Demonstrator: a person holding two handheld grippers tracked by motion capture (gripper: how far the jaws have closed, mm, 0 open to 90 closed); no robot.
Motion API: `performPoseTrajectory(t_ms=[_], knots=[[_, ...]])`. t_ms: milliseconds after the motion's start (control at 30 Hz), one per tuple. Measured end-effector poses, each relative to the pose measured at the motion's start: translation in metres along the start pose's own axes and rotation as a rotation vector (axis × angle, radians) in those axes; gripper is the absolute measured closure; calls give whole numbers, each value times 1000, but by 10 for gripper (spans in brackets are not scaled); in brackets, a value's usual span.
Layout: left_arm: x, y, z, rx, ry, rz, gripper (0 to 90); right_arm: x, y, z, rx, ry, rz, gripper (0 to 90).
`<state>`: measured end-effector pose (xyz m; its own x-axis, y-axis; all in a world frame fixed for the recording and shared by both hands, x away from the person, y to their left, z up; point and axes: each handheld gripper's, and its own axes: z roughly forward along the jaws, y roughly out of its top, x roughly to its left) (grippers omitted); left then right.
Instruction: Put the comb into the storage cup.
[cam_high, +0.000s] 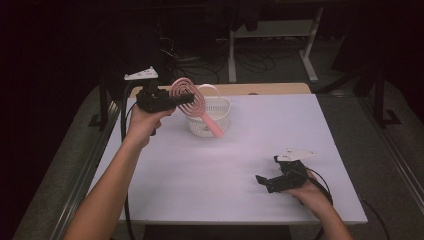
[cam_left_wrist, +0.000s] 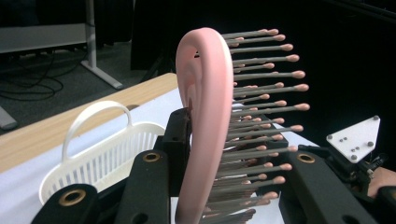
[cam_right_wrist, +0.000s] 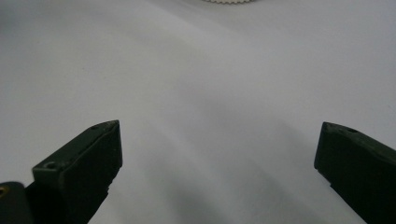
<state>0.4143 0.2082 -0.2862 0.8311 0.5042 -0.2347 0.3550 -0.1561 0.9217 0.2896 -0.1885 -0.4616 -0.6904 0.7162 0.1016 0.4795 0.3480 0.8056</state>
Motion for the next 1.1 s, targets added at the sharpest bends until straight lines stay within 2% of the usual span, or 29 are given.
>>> performPoseTrajectory(t_ms=[333, 567, 767, 1100], knots=[[6, 23, 0, -17, 21, 19, 648, 0, 0, -1, -2, 0, 1, 4], [13, 36, 0, -34, 40, 17, 648, 0, 1, -1, -5, 2, -1, 4], [20, 39, 3, -47, 57, 5, 648, 0, 1, -2, -9, 3, 2, 4], [36, 35, 14, -51, 86, -21, 648, -1, 1, -2, -11, 2, 4, 4]])
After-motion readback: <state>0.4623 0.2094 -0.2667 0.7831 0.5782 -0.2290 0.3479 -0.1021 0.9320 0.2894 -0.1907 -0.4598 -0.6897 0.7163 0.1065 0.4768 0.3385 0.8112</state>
